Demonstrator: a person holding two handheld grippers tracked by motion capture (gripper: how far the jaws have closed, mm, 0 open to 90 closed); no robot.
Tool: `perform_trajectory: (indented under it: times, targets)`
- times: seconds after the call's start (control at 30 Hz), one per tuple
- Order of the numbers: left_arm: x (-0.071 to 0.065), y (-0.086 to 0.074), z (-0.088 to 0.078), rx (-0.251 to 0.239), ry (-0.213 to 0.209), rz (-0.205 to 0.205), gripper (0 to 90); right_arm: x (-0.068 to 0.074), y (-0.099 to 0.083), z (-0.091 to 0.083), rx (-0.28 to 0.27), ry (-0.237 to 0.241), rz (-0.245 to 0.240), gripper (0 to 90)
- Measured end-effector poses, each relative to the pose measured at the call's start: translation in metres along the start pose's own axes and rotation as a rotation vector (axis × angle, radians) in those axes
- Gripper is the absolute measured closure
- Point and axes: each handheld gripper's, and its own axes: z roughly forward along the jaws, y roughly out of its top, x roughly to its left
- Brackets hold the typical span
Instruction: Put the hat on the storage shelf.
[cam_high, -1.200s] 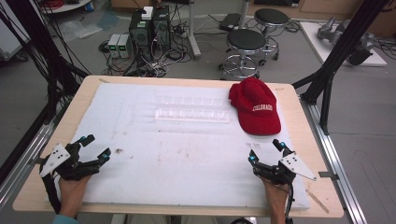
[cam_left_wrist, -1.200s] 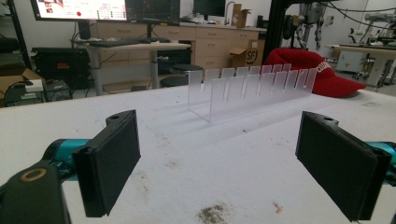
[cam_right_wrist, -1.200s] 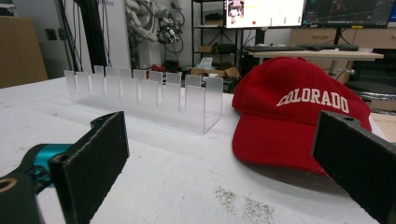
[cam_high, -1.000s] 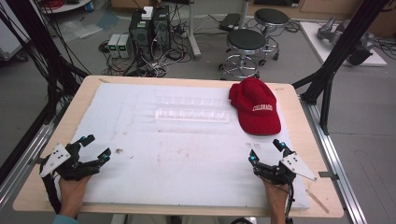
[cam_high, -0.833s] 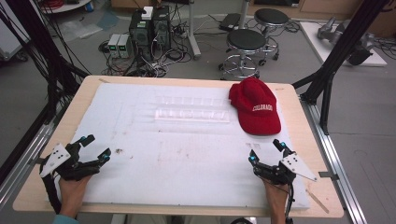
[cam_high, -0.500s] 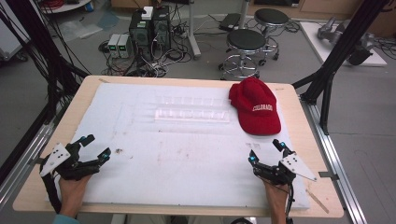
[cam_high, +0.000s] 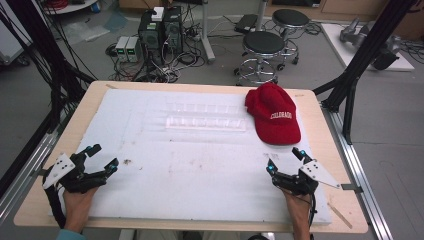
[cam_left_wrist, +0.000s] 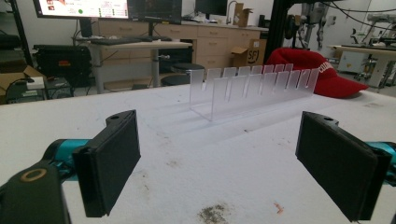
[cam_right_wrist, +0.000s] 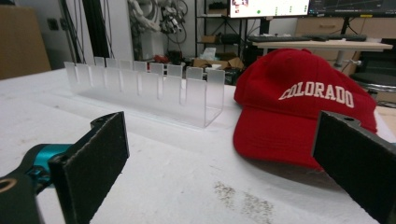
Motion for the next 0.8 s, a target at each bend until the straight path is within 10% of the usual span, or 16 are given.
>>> perform_trajectory:
  times: [0.8]
  targets:
    - [0.000, 0.000, 0.001, 0.005, -0.002, 0.004, 14.0, -0.037, 0.090, 0.051, 0.092, 0.014, -0.076, 3.0]
